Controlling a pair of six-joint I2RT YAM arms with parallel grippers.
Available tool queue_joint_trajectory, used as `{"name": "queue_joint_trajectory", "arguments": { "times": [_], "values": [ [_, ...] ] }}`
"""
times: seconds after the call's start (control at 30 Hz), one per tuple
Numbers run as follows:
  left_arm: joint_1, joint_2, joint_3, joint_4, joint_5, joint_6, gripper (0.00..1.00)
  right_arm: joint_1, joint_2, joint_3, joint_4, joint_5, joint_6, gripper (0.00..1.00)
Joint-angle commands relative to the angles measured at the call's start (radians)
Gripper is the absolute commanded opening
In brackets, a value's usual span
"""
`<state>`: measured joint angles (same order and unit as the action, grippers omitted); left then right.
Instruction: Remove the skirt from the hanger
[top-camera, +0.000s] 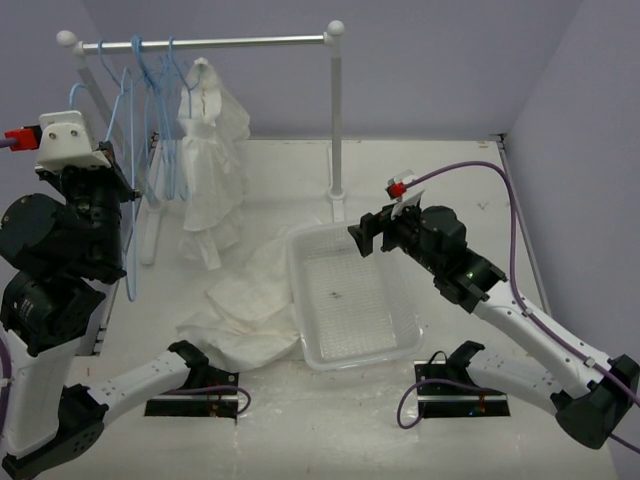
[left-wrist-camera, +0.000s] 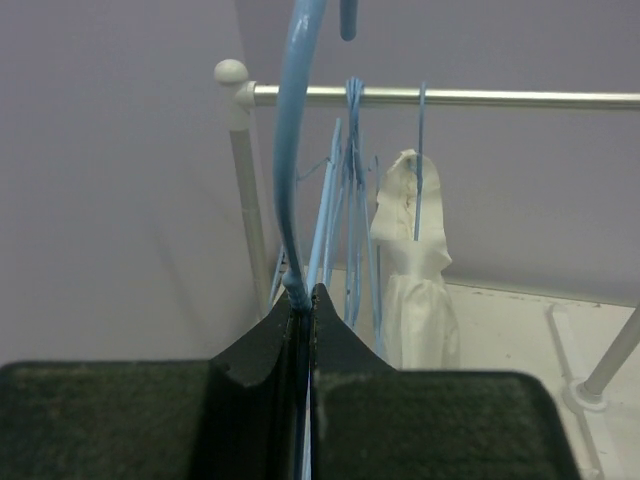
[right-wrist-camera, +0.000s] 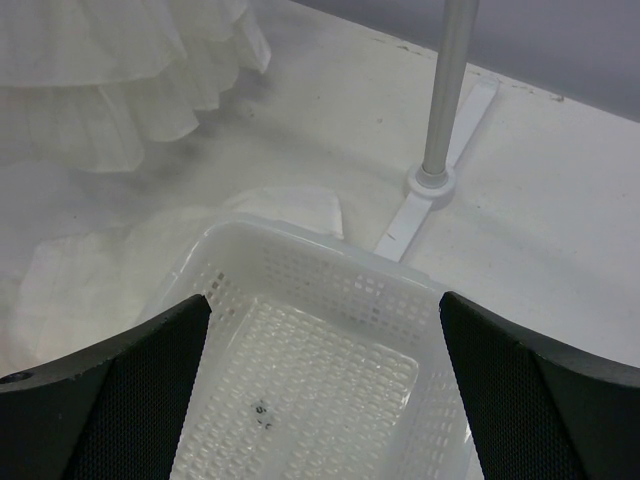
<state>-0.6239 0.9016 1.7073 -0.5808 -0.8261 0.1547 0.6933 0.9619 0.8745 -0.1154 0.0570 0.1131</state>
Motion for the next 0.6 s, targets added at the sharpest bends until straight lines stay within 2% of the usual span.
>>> {"name": "queue_joint_trajectory", "arguments": {
  "times": [0.0, 0.07, 0.17, 0.33, 0.47, 0.57],
  "values": [
    [0.003, -0.026, -0.018, -0.018, -0.068, 0.057, 0.00, -0.003, 0.012, 0.038, -0.004, -0.026, 0.011, 0.99],
    [0.003, -0.027, -0.052, -0.001, -0.035, 0.048, 0.00, -0.002, 0.018, 0.044, -0.006, -0.034, 0.013, 0.99],
    [0.003, 0.011, -0.081, 0.007, -0.140, 0.052, 0.00, -0.002, 0.031, 0.044, -0.015, -0.028, 0.016, 0.99],
    [0.001, 0.037, -0.106, 0.074, -0.188, 0.075, 0.00, -0.002, 0.024, 0.032, -0.017, 0.003, 0.014, 0.99],
    [0.003, -0.003, -0.132, 0.123, -0.079, 0.074, 0.00, -0.003, 0.005, 0.012, -0.015, 0.020, 0.008, 0.99],
    [0.003, -0.001, -0.198, 0.180, -0.112, 0.085, 0.00, -0.005, -0.005, 0.007, -0.015, 0.032, 0.008, 0.99]
  ]
}}
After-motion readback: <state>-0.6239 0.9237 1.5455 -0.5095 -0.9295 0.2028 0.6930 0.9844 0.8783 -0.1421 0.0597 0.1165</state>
